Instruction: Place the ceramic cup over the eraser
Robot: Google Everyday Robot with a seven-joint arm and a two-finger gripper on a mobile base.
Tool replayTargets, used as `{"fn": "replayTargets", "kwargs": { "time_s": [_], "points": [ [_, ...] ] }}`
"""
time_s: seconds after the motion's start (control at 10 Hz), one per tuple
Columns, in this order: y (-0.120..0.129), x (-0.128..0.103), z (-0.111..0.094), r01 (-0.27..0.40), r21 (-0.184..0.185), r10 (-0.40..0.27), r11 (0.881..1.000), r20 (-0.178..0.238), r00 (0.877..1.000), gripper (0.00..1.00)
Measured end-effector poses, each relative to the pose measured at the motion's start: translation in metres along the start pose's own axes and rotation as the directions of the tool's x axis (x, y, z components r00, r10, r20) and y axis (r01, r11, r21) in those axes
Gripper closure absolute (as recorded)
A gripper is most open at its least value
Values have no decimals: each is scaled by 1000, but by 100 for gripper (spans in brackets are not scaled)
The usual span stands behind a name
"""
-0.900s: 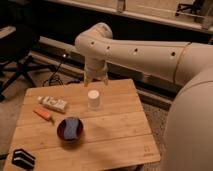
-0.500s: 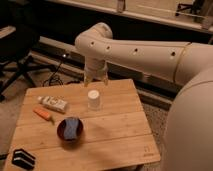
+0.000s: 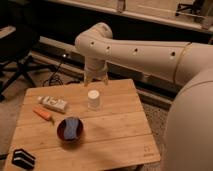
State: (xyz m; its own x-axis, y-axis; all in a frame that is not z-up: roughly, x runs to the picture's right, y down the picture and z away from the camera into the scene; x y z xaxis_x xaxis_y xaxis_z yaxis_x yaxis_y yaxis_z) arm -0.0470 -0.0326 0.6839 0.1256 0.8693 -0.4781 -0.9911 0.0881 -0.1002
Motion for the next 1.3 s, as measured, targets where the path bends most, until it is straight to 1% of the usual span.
{"fn": "replayTargets", "kwargs": {
  "time_s": [1.0, 1.1, 1.3],
  "points": [
    [0, 0, 0, 2, -1, -2, 1000, 1, 1000, 34],
    [2, -1, 2, -2, -12, 2, 1000, -5, 1000, 34],
    [8, -18, 19, -53, -60, 52, 997, -20, 998, 34]
  ]
}}
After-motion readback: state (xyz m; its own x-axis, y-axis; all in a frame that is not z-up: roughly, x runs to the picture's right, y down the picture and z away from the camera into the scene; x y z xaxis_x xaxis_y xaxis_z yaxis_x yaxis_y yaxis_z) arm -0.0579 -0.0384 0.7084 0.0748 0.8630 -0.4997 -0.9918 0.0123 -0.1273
